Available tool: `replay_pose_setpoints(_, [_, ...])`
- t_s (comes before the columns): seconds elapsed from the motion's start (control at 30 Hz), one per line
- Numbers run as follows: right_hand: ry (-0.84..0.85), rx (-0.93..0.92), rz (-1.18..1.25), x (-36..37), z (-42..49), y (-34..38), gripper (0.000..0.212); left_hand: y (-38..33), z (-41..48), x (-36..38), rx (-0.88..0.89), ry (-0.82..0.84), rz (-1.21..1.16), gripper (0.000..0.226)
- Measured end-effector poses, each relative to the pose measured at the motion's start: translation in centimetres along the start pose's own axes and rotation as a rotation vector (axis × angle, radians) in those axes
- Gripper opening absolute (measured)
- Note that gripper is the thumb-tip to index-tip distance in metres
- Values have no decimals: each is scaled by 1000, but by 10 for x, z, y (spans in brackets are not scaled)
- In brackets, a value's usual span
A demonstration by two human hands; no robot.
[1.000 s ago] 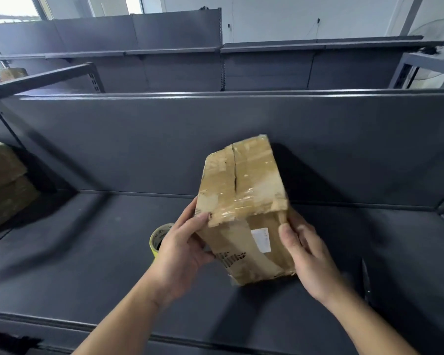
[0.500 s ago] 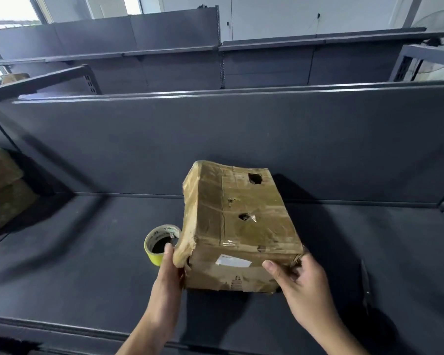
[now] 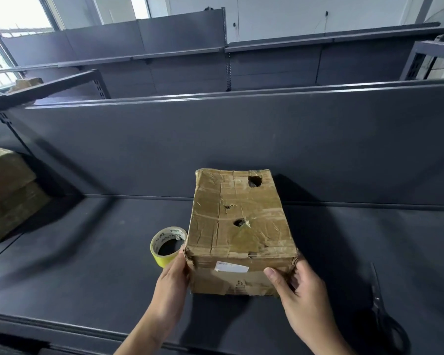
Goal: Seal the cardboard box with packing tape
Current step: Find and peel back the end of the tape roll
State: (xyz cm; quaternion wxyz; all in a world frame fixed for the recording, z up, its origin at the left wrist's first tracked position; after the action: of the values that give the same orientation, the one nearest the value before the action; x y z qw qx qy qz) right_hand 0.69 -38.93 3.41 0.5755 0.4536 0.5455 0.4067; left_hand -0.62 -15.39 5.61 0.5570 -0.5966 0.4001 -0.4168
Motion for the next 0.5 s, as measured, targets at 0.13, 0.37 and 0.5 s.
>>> replay_pose_setpoints(0.13, [-58,-4,-10,0,2,-6,45,4,-2,-5,-19,55,-18,73])
replay_pose_setpoints(0.37, [-72,-18,-35,1,6,-3,36,1,16,-16,110,199,96,115])
replay_pose_setpoints(0.5, [-85,0,-45,3,4,-6,43,-9,28,-49,457,0,431,54])
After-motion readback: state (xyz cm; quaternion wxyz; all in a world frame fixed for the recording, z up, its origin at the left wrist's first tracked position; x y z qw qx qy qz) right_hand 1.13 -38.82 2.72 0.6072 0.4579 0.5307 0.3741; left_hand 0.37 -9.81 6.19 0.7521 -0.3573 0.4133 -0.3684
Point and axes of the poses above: each hand's wrist, its own z-axis towards the middle knuckle, its own x-axis out of the palm, y = z × x, the point moved 3 cm from there along z, towards the middle knuckle, and after that the axes turned 10 degrees about x, right-handed, at the moved point
